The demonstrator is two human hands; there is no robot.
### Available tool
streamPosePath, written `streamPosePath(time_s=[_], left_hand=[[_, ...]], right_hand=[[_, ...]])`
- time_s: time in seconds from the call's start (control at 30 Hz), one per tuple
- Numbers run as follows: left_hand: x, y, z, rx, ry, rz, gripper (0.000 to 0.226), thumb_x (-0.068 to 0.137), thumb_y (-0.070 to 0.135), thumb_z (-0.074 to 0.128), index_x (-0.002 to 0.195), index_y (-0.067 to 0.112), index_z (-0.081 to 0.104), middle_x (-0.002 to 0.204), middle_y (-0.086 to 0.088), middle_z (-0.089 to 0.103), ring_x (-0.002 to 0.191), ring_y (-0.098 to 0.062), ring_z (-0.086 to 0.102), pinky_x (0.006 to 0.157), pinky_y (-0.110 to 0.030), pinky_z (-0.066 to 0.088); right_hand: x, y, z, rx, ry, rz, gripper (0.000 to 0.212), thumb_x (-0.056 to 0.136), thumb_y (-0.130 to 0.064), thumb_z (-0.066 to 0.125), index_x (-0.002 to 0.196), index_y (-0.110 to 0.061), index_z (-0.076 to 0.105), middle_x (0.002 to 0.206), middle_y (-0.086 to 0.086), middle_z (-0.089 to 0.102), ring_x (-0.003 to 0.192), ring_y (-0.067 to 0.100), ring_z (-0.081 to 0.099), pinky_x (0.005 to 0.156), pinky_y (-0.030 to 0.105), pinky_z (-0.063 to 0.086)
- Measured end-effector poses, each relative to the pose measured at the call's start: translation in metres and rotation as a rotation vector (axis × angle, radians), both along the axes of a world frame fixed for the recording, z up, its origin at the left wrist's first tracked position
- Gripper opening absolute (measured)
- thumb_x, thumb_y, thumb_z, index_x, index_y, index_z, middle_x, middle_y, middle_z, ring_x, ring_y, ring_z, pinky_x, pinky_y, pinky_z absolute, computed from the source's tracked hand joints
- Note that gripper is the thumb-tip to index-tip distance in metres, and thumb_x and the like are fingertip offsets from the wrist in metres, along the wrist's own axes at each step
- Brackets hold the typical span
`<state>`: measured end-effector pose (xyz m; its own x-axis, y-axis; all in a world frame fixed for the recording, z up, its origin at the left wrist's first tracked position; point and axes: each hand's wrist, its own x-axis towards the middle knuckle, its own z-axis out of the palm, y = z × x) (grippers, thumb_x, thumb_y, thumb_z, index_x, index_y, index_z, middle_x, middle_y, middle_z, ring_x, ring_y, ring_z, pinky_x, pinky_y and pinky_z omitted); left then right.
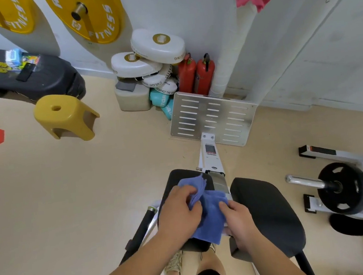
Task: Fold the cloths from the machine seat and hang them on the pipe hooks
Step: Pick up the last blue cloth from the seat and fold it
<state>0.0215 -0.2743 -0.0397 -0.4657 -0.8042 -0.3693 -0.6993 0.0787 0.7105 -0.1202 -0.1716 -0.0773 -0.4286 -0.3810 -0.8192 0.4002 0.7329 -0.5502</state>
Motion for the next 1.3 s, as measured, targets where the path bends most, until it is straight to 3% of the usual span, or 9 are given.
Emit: streamPosePath(time_s=[0.13, 0.27, 0.5, 0.63, 0.83, 1.03, 1.13, 1.2, 1.3], left_hand=[[-0.033, 0.041, -0.030, 0.134, -0.096, -0.216, 0.032, 0.098, 0.029, 0.056, 0.130, 0.031, 0.058, 0.115, 0.006, 0.050, 0.090, -0.014, 0.062, 0.082, -0.023, 0.054], [-0.033, 0.050, -0.048, 0.299, -0.096, -0.364, 0.056, 0.100, 0.029, 0.058, 0.153, 0.032, 0.040, 0.125, 0.008, 0.043, 0.094, -0.009, 0.057, 0.089, -0.016, 0.048], [0.012, 0.007, -0.047, -0.002, -0.204, 0.035, 0.023, 0.090, 0.036, 0.065, 0.110, 0.032, 0.055, 0.106, 0.013, 0.054, 0.086, -0.006, 0.059, 0.075, -0.029, 0.055], [0.021, 0.001, -0.059, 0.322, -0.257, -0.009, 0.040, 0.078, 0.057, 0.072, 0.101, 0.027, 0.058, 0.091, 0.009, 0.066, 0.081, -0.009, 0.064, 0.072, -0.027, 0.057], [0.017, 0.001, -0.035, 0.475, 0.096, -0.030, 0.027, 0.082, 0.029, 0.076, 0.107, 0.032, 0.066, 0.100, 0.006, 0.072, 0.092, -0.014, 0.071, 0.086, -0.037, 0.063], [0.019, -0.017, -0.002, 0.175, 0.050, -0.458, 0.032, 0.089, 0.022, 0.060, 0.114, 0.042, 0.064, 0.101, 0.011, 0.061, 0.092, -0.007, 0.059, 0.088, -0.031, 0.053], [0.014, -0.024, 0.014, 0.149, 0.090, -0.471, 0.030, 0.086, 0.021, 0.065, 0.114, 0.034, 0.066, 0.099, 0.018, 0.065, 0.090, -0.004, 0.061, 0.085, -0.028, 0.054], [0.019, -0.030, 0.017, 0.208, 0.138, -0.363, 0.031, 0.081, 0.031, 0.074, 0.111, 0.036, 0.065, 0.101, 0.017, 0.068, 0.092, -0.005, 0.066, 0.084, -0.029, 0.058], [0.034, -0.036, 0.008, 0.412, 0.161, -0.226, 0.040, 0.073, 0.037, 0.086, 0.108, 0.033, 0.067, 0.106, 0.009, 0.073, 0.096, -0.013, 0.072, 0.086, -0.039, 0.063]], right_hand=[[-0.007, 0.009, 0.003, 0.006, -0.088, -0.102, 0.034, 0.109, -0.031, 0.046, 0.111, -0.013, 0.074, 0.108, 0.020, 0.075, 0.100, 0.035, 0.073, 0.089, 0.058, 0.060], [-0.015, 0.012, 0.003, -0.005, -0.178, -0.081, 0.035, 0.108, -0.042, 0.044, 0.113, -0.020, 0.072, 0.099, 0.003, 0.081, 0.089, 0.018, 0.078, 0.065, 0.031, 0.063], [-0.012, -0.010, -0.007, 0.087, -0.017, 0.210, 0.026, 0.101, -0.035, 0.061, 0.120, -0.017, 0.059, 0.113, 0.005, 0.068, 0.104, 0.025, 0.069, 0.098, 0.045, 0.058], [-0.013, -0.013, -0.015, 0.105, 0.008, 0.255, 0.029, 0.099, -0.030, 0.059, 0.122, -0.012, 0.059, 0.116, 0.011, 0.070, 0.108, 0.032, 0.070, 0.099, 0.055, 0.056], [-0.020, -0.005, 0.001, 0.003, -0.172, 0.138, 0.036, 0.102, -0.012, 0.058, 0.137, -0.009, 0.053, 0.130, 0.016, 0.065, 0.110, 0.034, 0.068, 0.102, 0.056, 0.055], [-0.044, -0.028, 0.049, -0.244, 0.511, 1.036, 0.099, 0.071, -0.027, 0.072, 0.157, -0.040, 0.025, 0.168, -0.007, 0.011, 0.157, 0.019, 0.006, 0.128, 0.047, 0.018], [-0.053, -0.039, 0.072, -0.277, 0.561, 1.351, 0.061, 0.071, -0.045, 0.071, 0.131, -0.039, 0.060, 0.148, -0.014, 0.049, 0.144, 0.010, 0.036, 0.117, 0.034, 0.032], [-0.058, -0.041, 0.080, -0.248, 0.439, 1.243, 0.031, 0.079, -0.040, 0.076, 0.107, -0.032, 0.067, 0.108, -0.010, 0.067, 0.100, 0.010, 0.062, 0.087, 0.028, 0.050], [-0.061, -0.033, 0.070, -0.241, 0.360, 1.082, 0.021, 0.083, -0.037, 0.077, 0.100, -0.028, 0.067, 0.091, -0.007, 0.068, 0.083, 0.009, 0.063, 0.082, 0.028, 0.054]])
